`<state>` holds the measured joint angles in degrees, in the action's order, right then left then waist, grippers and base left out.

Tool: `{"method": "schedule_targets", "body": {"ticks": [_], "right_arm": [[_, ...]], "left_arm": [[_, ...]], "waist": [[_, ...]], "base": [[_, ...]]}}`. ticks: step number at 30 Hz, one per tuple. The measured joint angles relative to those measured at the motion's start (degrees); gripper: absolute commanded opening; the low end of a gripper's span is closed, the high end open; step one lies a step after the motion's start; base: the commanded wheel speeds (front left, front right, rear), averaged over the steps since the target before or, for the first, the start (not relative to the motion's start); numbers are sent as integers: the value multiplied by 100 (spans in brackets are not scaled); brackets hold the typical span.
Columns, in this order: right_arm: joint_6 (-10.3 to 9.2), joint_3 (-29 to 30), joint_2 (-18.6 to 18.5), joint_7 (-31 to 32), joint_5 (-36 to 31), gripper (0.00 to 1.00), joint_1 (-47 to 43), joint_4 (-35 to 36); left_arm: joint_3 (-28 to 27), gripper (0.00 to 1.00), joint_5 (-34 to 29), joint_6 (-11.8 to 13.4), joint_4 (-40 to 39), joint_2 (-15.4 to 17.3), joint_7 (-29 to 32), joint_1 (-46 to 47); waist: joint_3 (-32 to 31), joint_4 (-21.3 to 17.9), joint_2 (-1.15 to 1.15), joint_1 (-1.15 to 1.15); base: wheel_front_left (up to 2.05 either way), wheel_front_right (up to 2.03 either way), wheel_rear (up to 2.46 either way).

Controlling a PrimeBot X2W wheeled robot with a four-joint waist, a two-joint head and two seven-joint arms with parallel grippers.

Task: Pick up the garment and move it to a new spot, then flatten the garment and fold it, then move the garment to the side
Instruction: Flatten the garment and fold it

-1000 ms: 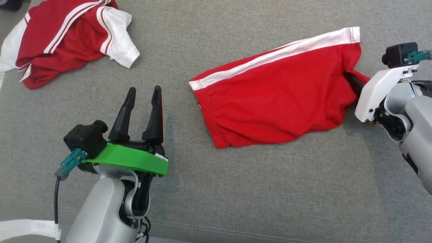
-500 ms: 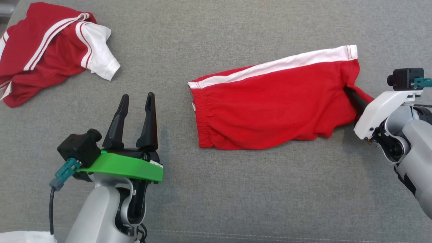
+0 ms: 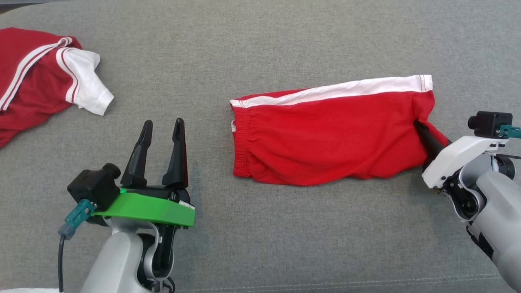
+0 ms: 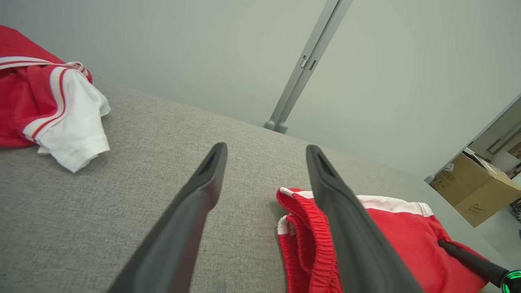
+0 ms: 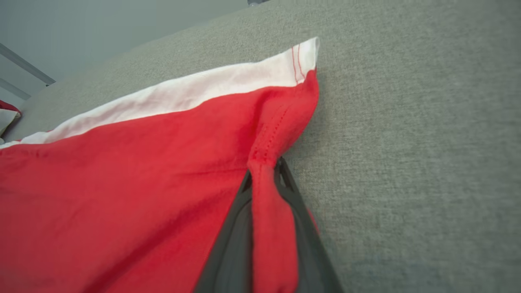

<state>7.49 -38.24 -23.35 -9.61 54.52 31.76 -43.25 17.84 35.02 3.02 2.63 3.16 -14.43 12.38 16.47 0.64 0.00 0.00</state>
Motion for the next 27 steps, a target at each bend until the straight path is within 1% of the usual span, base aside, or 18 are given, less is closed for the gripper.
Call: {"method": "schedule_targets", "body": {"ticks": [7,20,23,27], "right_arm": [[0,45,13,-147,58,0,-151,-88],[0,41,19,-249,58,0,-176,-152],[0,20,14,-283,58,0,-176,-37],[0,-66,47,-341,58,0,-176,318]], "left_arm": [[77,100,-5,-45,-18,0,0,-74],[74,100,-5,-47,-38,0,0,-87],[73,100,-5,-48,-78,-1,0,-94],[63,100,-5,-57,-132,-4,0,-96]], "waist": [[-71,-153,0,0],[-113,-156,0,0],[-126,-154,0,0],[-153,-153,0,0]], "base": [[0,0,0],[0,0,0],[0,0,0],[0,0,0]]}}
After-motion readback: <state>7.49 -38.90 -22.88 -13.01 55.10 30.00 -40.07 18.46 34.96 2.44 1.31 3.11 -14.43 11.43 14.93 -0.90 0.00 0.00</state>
